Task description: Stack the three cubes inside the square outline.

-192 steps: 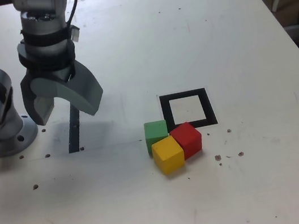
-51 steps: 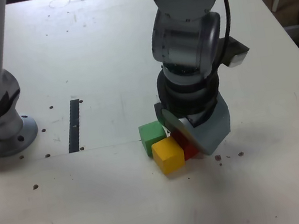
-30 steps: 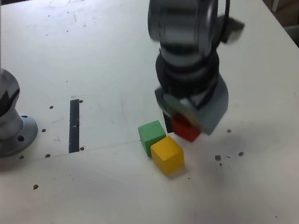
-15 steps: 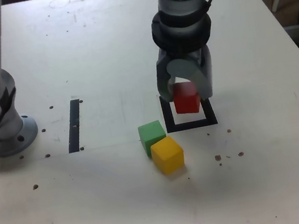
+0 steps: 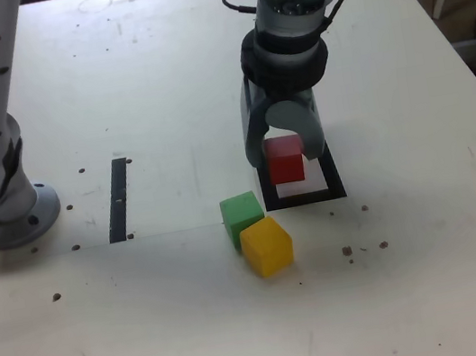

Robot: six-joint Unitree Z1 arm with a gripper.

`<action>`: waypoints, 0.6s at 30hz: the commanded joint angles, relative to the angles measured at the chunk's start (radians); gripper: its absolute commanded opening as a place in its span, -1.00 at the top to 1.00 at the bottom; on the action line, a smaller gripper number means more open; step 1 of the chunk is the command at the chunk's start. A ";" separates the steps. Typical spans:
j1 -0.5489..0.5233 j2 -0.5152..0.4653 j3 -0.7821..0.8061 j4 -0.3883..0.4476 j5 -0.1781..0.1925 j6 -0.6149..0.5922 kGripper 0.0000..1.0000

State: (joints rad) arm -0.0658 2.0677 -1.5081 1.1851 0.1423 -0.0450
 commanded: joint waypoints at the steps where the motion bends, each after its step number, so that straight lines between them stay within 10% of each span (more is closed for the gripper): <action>1: 0.013 0.010 0.011 -0.007 0.004 -0.003 0.07; 9: 0.024 0.020 0.037 -0.043 0.008 -0.007 0.01; 18: 0.024 0.017 0.076 -0.127 0.010 -0.006 -0.96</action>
State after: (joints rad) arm -0.0426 2.0837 -1.4321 1.0603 0.1510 -0.0503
